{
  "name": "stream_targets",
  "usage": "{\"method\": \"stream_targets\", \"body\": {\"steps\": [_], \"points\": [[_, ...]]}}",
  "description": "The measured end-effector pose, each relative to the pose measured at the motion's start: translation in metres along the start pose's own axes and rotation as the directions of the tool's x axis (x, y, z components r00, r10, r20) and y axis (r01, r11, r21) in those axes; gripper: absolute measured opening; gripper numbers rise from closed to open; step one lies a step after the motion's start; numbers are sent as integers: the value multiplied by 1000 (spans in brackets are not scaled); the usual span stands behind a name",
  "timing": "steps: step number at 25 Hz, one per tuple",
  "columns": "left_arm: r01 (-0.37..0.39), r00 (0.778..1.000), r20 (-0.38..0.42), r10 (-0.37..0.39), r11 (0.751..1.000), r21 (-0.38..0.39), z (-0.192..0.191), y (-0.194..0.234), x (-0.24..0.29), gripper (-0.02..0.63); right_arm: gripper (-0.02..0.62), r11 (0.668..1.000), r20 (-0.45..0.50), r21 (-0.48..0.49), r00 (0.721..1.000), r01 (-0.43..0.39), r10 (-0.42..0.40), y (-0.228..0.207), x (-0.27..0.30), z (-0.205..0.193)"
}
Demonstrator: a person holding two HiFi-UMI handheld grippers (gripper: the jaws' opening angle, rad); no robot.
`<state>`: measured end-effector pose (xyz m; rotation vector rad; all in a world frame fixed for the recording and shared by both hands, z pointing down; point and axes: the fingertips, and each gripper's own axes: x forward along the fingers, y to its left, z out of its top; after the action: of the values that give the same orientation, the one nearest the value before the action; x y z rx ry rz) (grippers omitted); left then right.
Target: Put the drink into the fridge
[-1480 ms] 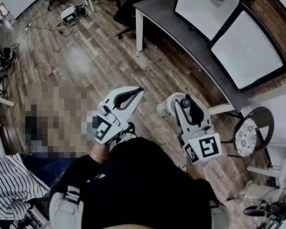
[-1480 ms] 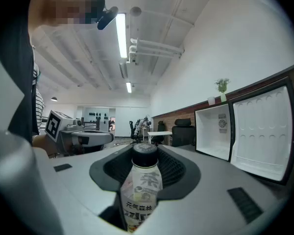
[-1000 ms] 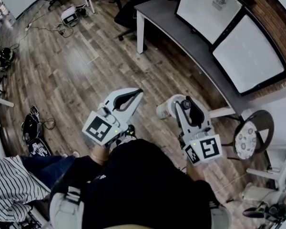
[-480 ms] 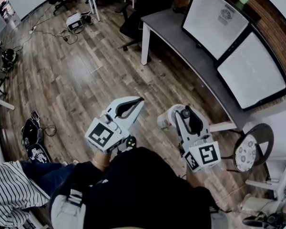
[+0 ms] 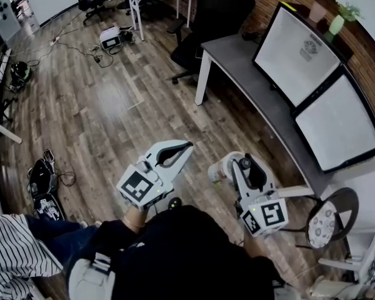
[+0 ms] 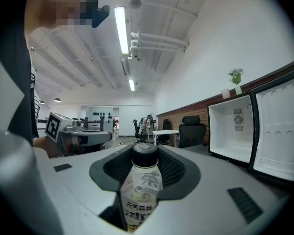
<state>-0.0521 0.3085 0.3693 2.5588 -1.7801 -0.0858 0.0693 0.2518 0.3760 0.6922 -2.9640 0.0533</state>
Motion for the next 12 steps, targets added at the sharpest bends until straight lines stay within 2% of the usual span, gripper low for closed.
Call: {"method": "stream_targets", "body": {"steps": [5,12], "points": [[-53,999,-1,53,999,2,-2,27,-22,-3,150,999,0,4,999,-42,42,17,28,-3],[-122,993,-8,122,992,-15,-8,48,-34,-3,150,989,3,27,989,-146,146,33,61,-7]]}}
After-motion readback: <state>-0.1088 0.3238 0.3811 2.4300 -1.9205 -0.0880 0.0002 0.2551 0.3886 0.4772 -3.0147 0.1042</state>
